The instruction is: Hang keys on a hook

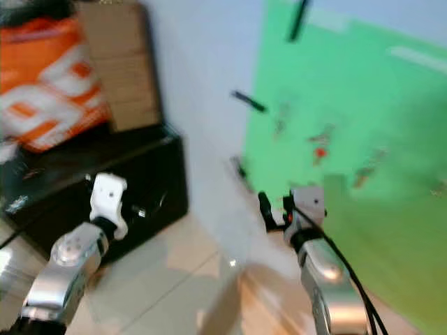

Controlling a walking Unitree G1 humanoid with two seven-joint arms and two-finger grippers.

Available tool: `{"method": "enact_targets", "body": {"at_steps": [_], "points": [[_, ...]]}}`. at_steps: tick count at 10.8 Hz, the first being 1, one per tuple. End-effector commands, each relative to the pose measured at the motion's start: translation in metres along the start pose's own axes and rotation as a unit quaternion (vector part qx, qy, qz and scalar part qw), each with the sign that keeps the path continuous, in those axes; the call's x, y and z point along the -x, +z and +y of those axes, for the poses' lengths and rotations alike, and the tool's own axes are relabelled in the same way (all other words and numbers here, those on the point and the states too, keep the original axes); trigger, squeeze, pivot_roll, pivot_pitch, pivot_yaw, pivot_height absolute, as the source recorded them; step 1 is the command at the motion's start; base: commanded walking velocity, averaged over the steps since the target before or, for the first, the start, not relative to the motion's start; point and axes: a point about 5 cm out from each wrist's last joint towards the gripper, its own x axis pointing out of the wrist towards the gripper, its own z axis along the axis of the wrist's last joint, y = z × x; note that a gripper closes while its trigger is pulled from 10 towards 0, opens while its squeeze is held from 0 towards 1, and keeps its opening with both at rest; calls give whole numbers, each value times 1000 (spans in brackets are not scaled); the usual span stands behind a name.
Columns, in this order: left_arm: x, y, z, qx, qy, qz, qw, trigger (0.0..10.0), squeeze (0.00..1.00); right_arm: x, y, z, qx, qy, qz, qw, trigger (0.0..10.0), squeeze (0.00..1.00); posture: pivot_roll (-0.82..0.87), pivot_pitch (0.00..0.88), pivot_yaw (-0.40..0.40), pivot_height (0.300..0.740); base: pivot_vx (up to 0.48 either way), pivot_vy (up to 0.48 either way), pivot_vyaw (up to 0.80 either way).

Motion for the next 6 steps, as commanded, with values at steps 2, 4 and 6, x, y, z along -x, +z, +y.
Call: {"method": "enact_targets", "body": {"at_steps": [2,4,6], "points": [[-3,5,-3,-3,-2,-10,1000,10000,0,1,2,-5,13,-2,1,1000,10000,1000,-81,0,24,740,337,0,0],[-3,4,-4,-2,-1,-9,1000,10000,0,0,2,-4,18,8,2,1000,10000,1000,-80,0,21,740,343,0,0],[-3,4,-4,-5,-2,-8,1000,10000,0,0,2,-3,21,18,3,1000,10000,1000,-77,0,17,740,349,0,353]]}}
